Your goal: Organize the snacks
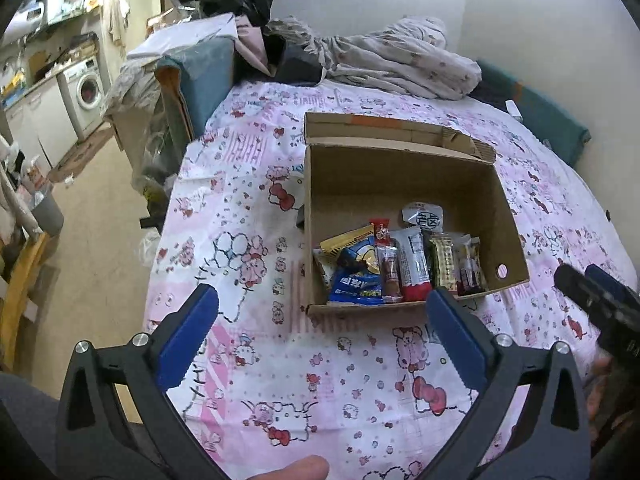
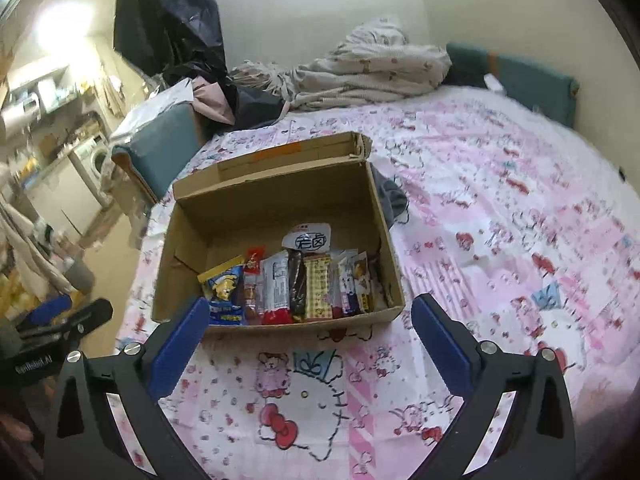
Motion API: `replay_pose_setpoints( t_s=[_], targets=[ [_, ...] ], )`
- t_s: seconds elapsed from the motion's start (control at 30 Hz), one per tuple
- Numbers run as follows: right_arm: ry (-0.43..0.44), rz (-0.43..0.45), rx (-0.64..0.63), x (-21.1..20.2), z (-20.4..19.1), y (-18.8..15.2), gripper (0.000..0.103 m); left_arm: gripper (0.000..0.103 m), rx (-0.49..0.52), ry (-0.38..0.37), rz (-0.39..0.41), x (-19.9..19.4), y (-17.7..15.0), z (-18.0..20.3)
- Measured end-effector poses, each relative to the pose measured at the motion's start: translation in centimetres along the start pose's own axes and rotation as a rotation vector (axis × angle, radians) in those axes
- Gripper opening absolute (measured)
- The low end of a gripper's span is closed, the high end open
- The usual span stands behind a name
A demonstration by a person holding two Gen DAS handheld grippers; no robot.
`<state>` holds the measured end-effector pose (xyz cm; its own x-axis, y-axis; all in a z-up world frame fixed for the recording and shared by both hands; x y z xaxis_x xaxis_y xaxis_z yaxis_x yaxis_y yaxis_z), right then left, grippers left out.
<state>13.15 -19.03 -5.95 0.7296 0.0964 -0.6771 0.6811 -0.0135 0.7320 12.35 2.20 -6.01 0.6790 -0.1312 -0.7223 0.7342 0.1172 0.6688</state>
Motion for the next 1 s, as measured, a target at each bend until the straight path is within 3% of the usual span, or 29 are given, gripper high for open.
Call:
replay_pose_setpoints(
  t_s=[0.2, 0.33, 1.0],
  targets=[
    [-0.014, 0.008, -0.012, 0.1, -0.6, 0.0, 0.103, 0.103, -0.028, -0.042, -0.030, 0.3, -0.5, 0.6],
    [0.001, -0.028, -0.022, 1.0, -0.9, -0.4, 0.103, 0.103, -0.005, -0.024, -0.014, 0.1, -0.3, 0.8],
    [-0.006, -0.021, -0.046, 1.3, -1.4, -0.5, 0.103, 0.103, -0.021, -0.028, -0.009, 0.1, 0.0, 0.4]
  ],
)
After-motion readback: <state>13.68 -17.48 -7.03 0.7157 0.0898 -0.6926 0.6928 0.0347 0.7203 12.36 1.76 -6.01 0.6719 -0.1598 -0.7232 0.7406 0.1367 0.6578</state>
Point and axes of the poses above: each gripper's, at about its wrist camera, not at the fingertips, and x roughly the way its jaws point, z to its right, y to its top, the point moved 6 cm from there along x, roughly the way its jaws point, and after that the axes turned 7 degrees about -y, right-handed, at the moved point
